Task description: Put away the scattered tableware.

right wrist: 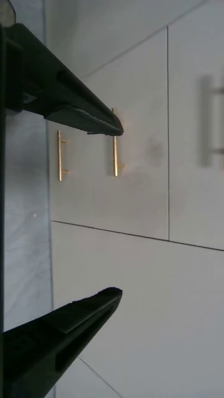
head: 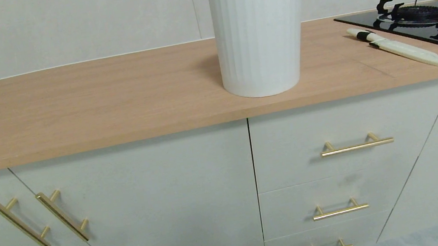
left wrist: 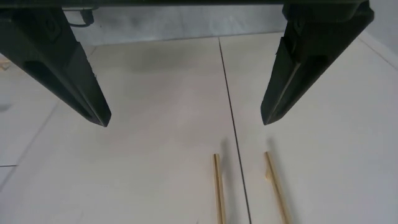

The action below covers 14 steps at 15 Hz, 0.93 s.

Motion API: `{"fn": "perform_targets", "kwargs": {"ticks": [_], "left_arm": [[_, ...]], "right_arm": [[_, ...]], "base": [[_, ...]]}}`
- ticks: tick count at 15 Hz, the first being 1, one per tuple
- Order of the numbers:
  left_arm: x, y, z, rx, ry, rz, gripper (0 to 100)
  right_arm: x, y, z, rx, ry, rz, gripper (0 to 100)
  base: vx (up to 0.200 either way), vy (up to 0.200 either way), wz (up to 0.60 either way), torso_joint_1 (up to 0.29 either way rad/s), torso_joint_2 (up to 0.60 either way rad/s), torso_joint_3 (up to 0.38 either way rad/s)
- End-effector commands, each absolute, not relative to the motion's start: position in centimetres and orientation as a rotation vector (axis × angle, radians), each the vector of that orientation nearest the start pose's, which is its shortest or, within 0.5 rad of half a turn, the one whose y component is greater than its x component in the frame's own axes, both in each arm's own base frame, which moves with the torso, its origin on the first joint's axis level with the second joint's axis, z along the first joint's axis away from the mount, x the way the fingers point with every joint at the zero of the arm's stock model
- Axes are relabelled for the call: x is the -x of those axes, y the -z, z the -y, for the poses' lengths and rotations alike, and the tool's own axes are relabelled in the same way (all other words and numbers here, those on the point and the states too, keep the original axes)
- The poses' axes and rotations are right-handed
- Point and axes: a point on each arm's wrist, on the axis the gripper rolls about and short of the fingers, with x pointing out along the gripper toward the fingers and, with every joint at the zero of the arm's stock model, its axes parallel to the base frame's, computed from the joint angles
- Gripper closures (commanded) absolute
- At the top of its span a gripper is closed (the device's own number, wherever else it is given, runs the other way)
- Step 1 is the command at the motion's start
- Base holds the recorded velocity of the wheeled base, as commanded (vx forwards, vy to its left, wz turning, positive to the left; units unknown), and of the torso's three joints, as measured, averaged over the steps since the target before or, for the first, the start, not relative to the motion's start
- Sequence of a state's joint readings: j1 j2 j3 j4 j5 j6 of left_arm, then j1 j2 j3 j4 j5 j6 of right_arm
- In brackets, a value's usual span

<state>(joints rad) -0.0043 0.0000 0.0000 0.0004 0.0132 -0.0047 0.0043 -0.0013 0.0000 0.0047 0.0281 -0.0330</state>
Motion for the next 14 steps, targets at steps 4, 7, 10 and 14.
{"fn": "perform_targets", "kwargs": {"ticks": [4, 7, 10, 14], "left_arm": [[2.28, -7.55, -0.04, 0.006, -0.011, 0.000, 0], [2.28, -7.55, -0.04, 0.006, -0.011, 0.000, 0], [2.28, -7.55, -0.04, 0.006, -0.009, 0.000, 0], [2.28, -7.55, -0.04, 0.008, -0.009, 0.000, 0]], "right_arm": [[2.28, -7.50, -0.05, 0.034, -0.032, -0.004, 0], [2.28, -7.50, -0.05, 0.034, -0.032, -0.004, 0], [2.28, -7.50, -0.05, 0.034, -0.031, -0.004, 0], [2.29, -7.54, -0.05, 0.034, -0.031, -0.003, 0]], "base": [[0.000, 0.000, 0.00, 0.000, 0.00, 0.000], [0.000, 0.000, 0.20, 0.001, 0.00, 0.001], [0.000, 0.000, 0.20, 0.002, 0.00, 0.001], [0.000, 0.000, 0.00, 0.000, 0.00, 0.000]]}}
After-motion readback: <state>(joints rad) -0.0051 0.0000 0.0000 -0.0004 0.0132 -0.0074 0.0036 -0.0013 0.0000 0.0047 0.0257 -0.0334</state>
